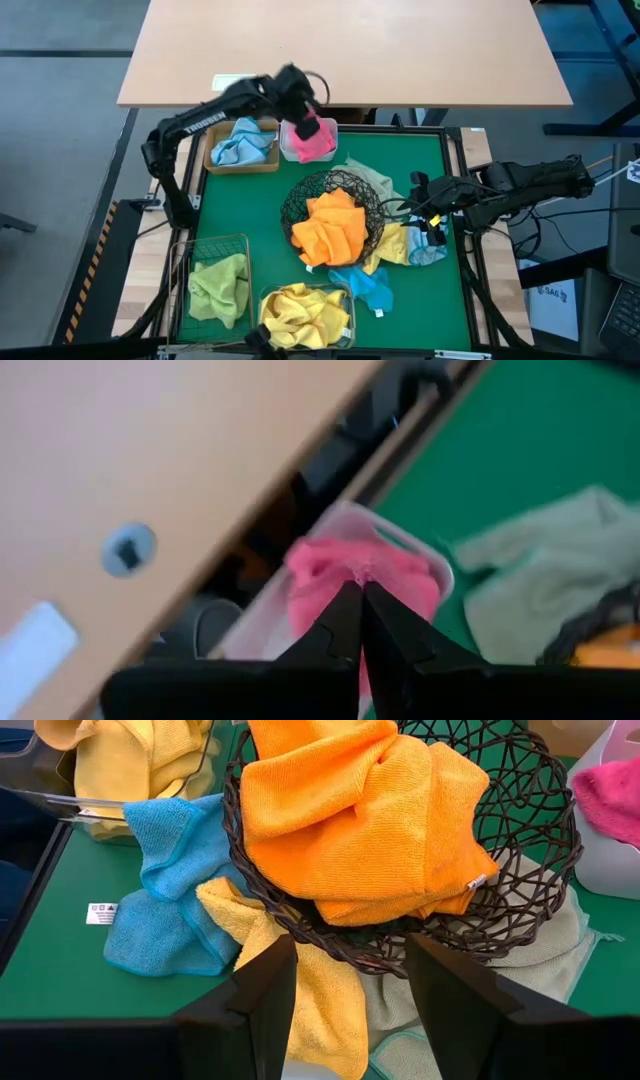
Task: Sort microfiber towel by color & place in baskets
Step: Put the pink towel into the white bin
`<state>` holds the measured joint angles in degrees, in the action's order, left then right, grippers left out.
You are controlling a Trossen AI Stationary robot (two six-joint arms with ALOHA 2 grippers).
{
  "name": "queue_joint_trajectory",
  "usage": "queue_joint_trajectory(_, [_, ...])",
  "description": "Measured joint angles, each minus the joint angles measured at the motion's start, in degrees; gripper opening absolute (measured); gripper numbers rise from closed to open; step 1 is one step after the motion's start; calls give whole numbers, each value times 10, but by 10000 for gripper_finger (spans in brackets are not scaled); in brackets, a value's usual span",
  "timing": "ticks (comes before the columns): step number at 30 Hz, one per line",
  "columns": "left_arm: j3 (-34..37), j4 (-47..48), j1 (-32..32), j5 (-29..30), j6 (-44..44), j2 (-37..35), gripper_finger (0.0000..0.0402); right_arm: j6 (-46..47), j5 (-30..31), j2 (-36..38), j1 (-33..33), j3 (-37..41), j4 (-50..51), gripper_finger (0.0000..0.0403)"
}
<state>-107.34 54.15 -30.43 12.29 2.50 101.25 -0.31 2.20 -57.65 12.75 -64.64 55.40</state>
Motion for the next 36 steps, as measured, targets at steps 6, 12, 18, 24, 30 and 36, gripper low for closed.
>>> queue_joint_trajectory(6, [139, -106, 2, 1, -1, 0, 0, 0, 0, 0, 0, 0, 0, 189])
queue_joint_trajectory(12, [267, -256, -15, -31, -2, 0, 0, 0, 0, 0, 0, 0, 0, 189])
queue_joint_trajectory(18, [349, -353, -32, -62, -2, 0, 0, 0, 0, 0, 0, 0, 0, 189])
queue_joint_trajectory(24, [381, -352, -42, -57, -2, 0, 0, 0, 0, 0, 0, 0, 0, 189])
queue_joint_trajectory(30, [384, -352, -42, -54, -2, 0, 0, 0, 0, 0, 0, 0, 0, 189])
queue_joint_trajectory(36, [377, -352, -42, -54, 7, 0, 1, 0, 0, 0, 0, 0, 0, 189])
